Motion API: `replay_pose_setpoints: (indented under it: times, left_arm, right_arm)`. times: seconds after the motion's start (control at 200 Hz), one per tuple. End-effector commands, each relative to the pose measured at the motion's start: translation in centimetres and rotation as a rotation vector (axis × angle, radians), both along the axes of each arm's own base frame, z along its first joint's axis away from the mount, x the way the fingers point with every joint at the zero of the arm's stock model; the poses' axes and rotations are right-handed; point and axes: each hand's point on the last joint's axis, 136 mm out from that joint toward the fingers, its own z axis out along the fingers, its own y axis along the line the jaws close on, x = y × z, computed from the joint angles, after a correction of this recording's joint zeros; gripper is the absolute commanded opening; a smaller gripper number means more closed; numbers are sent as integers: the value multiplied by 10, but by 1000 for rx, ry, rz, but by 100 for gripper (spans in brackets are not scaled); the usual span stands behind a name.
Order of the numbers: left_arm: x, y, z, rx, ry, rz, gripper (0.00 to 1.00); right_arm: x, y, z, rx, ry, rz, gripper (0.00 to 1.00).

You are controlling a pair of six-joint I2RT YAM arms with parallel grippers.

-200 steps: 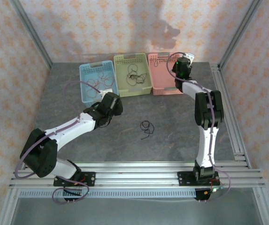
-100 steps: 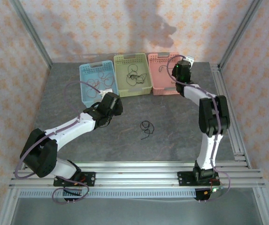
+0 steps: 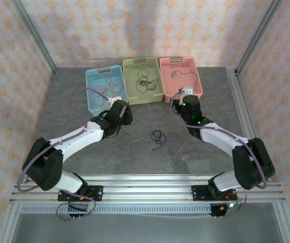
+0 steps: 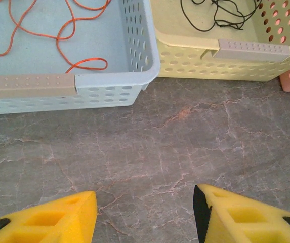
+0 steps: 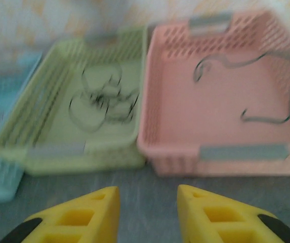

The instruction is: Untangle the cables

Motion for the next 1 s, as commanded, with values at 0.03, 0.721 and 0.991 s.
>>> replay_pose_setpoints:
  times: [0.03,0.721,0.991]
  left_arm:
    - [5,3,2,-2,2,28,54]
    - [7,1,-2,2,19,22,54]
    - [6,0,-1,-1,17,17,54]
  right_arm:
    - [-43,39,-34,-75,66,346,34]
    - [-87,84,-135,-195,342,650,51]
    - [-75,86,-138,-164,294,599,30]
